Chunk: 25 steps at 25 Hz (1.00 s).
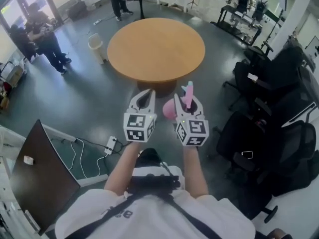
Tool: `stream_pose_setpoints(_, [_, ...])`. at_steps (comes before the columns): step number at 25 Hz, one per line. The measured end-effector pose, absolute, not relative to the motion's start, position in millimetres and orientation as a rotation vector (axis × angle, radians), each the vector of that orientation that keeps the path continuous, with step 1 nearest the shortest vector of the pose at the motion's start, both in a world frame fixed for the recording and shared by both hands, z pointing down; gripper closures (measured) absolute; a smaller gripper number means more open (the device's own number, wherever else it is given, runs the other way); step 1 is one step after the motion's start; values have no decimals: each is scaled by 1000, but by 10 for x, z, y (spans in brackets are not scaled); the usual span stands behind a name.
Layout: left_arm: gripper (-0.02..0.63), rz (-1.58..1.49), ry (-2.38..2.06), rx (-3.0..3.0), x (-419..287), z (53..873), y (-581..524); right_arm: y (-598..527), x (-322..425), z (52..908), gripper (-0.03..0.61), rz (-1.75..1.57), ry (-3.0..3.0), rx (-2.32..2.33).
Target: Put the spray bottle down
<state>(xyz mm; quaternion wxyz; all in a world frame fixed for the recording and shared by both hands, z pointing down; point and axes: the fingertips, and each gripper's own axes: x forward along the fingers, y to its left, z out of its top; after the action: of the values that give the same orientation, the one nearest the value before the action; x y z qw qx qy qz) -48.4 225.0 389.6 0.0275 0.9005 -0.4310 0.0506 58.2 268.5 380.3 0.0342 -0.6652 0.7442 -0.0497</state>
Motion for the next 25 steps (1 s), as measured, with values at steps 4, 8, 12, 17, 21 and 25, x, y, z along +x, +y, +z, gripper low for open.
stream_pose_setpoints(4, [601,183,-1330,2751,-461,4020,2138,2622,580,3836,408,-161,2297,-2030])
stream_pose_setpoints(8, [602,194,-1310,2732,-258,4146,1892,2388,685,4028,410,-216,2320,-2044])
stream_pose_setpoints(12, [601,180,-1283,2750,-4,4181,1504,2004,899,4060,411,-213,2307,-2062])
stream_pose_setpoints(17, [601,138,-1300,2736,18,4103,740,1295,964,3953,413,-182,2302,-2059])
stream_pose_setpoints(21, [602,100,-1340,2727,-6,3969,68,602,973,3896,414,-193,2317,-2035])
stream_pose_setpoints(25, [601,66,-1364,2717,-68,3850,-533,0,917,3745,416,-158,2332,-2016])
